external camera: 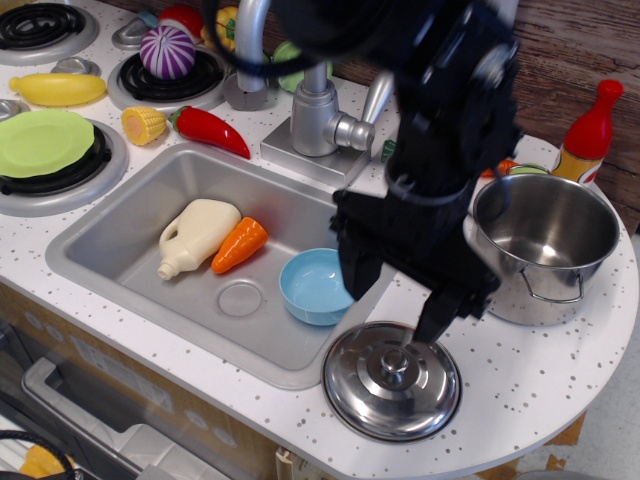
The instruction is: Put lid on pot or pan
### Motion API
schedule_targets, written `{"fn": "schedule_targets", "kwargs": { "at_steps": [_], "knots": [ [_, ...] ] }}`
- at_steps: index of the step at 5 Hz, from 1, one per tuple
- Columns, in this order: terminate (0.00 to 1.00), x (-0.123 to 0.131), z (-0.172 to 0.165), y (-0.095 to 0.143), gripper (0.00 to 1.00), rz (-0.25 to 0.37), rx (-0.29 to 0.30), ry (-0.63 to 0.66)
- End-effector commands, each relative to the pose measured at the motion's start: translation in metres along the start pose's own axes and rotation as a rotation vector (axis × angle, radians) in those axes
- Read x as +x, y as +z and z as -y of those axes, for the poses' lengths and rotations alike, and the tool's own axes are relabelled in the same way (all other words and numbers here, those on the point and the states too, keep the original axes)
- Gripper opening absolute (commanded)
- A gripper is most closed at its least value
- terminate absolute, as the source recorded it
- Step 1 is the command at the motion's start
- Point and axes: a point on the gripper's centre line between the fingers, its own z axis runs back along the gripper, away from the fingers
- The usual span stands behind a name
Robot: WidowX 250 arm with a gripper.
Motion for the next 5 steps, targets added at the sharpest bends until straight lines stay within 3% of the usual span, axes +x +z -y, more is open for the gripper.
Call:
{"fn": "schedule_targets", "kwargs": {
  "at_steps": [1,3,5],
  "knots": [
    [0.0,-0.002,-0.01,-0.017,1.0,0.074,-0.01,0.026],
    [0.0,-0.004,-0.005,-0.036,1.0,0.124,-0.025,0.02],
    [0.0,0.001,0.0,-0.028,1.0,0.11,-0.025,0.017]
  ]
}}
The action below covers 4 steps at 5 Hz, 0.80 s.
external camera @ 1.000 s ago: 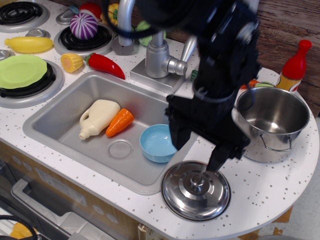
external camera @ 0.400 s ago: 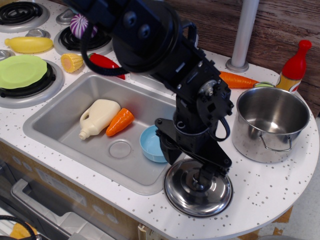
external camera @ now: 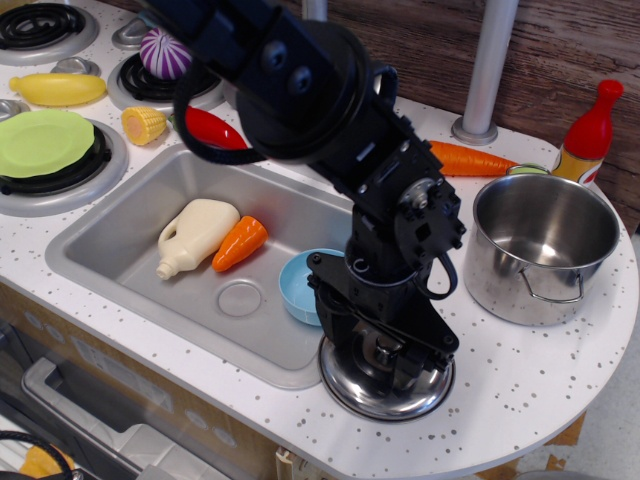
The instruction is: Put lid on pot or pan
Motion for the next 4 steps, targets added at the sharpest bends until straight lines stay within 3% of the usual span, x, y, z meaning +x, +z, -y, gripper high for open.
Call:
{"fn": "schedule_targets", "kwargs": {
  "at_steps": [1,2,3,4],
  "knots": [
    [0.0,0.011,-0.001,0.0,1.0,0.047,-0.034,0.004],
    [0.0,0.016,-0.005,-0.001,1.0,0.045,-0.071,0.0],
    [0.0,0.017,-0.008,-0.004,0.0,0.047,-0.092,-0.001],
    [0.0,0.019,-0.009,0.009,0.0,0.025,-0.094,0.004]
  ]
}}
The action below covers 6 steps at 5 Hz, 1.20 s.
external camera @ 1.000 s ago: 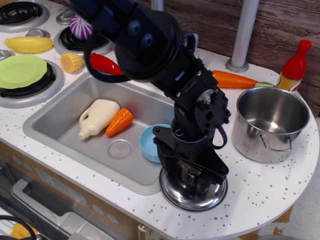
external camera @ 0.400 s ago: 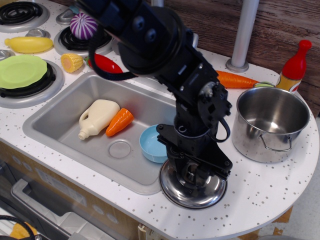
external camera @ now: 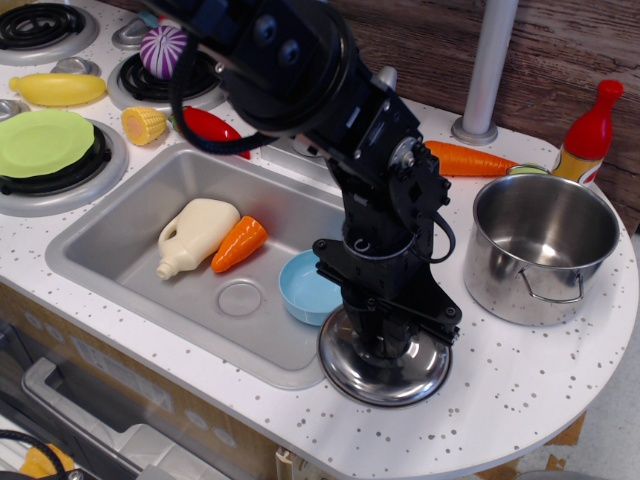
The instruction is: Put lid on pot or pan
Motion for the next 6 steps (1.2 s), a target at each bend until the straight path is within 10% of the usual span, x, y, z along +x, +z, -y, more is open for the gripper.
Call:
{"fn": "schedule_targets", "kwargs": {
  "at_steps": [1,3,6],
  "knots": [
    [0.0,0.016,0.001,0.05,0.0,-0.036,0.029,0.014],
    [0.0,0.06,0.025,0.118,0.0,-0.045,0.117,0.088],
    [0.0,0.126,0.055,0.105,0.0,0.027,0.077,0.096]
  ]
}}
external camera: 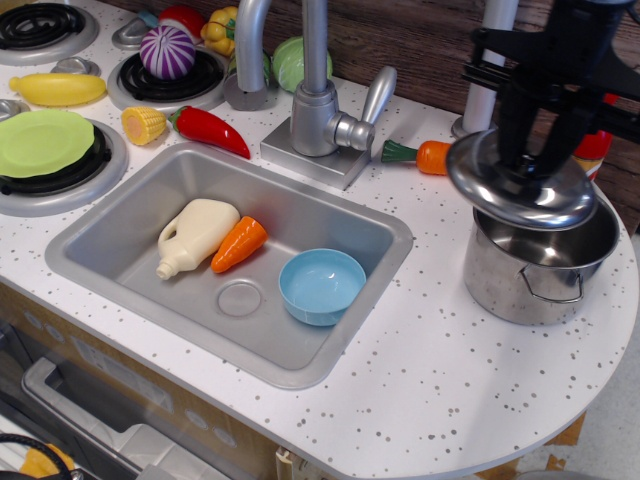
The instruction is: Put lid on pot or pan
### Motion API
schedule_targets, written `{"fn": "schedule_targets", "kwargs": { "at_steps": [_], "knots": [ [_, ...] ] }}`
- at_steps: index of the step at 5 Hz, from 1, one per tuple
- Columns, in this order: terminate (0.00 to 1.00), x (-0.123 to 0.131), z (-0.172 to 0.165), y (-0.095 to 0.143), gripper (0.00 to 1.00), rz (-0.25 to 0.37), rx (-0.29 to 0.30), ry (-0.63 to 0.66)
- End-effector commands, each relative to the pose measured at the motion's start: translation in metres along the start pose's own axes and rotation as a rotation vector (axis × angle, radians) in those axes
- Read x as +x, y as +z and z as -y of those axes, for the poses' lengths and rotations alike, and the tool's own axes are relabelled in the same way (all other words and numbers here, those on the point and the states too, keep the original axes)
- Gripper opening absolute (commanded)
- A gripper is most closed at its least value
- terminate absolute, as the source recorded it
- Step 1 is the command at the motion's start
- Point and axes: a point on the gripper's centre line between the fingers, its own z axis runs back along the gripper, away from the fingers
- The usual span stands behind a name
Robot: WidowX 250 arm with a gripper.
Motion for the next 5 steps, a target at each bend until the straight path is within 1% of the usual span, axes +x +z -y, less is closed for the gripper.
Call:
{"fn": "schedule_targets", "kwargs": {
  "at_steps": [1,2,3,4,5],
  "knots": [
    [0.0,0.016,0.016,-0.001,0.0,0.064,-0.063,0.023],
    [0.0,0.018,0.021,-0.009,0.0,0.08,-0.066,0.02],
    [0.0,0.021,0.015,-0.024,0.0,0.093,-0.071,-0.006],
    [0.0,0.023,0.013,-0.028,1.0,0.107,-0.08,-0.025],
    [1.0,0.021,0.011,-0.031,1.0,0.118,-0.076,-0.014]
  ]
}}
